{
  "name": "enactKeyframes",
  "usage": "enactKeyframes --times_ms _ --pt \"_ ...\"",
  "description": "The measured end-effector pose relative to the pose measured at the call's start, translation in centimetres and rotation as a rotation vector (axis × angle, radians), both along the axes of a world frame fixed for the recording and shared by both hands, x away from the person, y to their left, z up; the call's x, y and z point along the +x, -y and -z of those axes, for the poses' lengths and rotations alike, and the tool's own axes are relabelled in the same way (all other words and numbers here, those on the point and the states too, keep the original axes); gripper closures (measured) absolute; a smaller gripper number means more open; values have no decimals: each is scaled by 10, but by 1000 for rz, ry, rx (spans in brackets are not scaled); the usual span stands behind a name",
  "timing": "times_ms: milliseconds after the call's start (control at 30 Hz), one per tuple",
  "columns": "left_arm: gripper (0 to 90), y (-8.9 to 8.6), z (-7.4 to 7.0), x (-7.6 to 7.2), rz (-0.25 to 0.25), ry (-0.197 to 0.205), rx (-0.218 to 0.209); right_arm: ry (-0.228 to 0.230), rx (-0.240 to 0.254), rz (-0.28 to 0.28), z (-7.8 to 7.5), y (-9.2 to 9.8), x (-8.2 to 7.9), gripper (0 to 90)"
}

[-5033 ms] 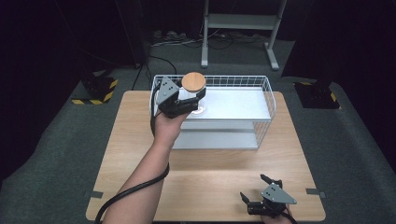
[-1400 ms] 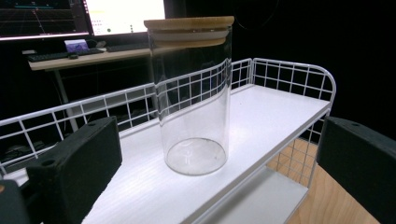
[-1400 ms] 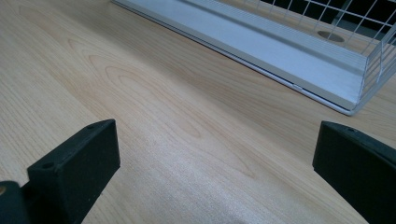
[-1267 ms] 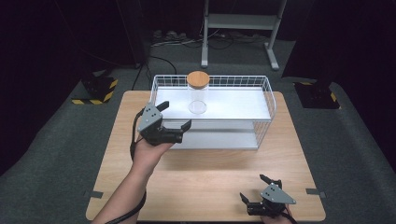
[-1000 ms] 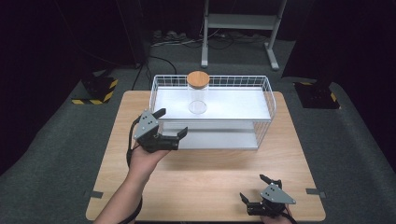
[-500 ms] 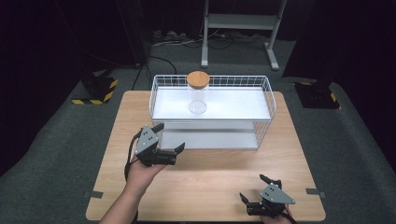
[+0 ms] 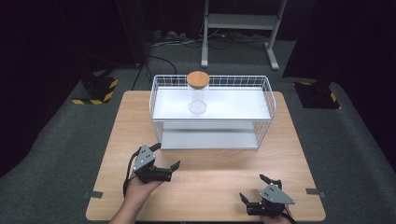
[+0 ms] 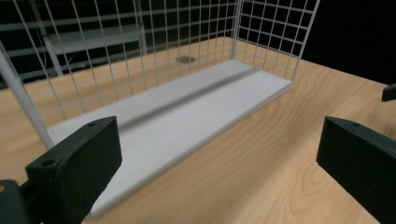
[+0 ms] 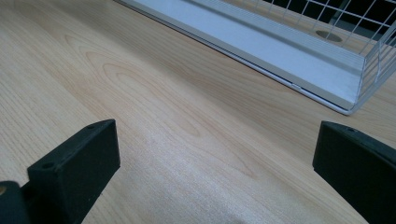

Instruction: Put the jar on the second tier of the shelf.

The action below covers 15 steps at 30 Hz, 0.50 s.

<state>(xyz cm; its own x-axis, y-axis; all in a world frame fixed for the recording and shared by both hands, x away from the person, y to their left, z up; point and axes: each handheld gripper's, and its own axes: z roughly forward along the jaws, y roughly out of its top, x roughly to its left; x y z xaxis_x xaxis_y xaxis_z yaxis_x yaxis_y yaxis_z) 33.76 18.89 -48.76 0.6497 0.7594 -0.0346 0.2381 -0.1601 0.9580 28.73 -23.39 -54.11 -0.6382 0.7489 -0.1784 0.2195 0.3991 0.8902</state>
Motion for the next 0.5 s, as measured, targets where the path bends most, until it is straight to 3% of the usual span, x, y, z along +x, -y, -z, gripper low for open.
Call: enactKeyframes --times_ms 167,333,433,500 --pt "4 -8 25 -12 -7 -42 5 2 -5 5 0 -1 0 1" --pt "3 -21 50 -27 -22 -82 108 5 -14 12 0 -2 -1 1" --pt "3 -28 56 -35 -31 -95 164 6 -19 13 0 -2 -1 1" --pt "3 -28 57 -39 -24 -76 193 8 -23 18 0 -3 -1 1"
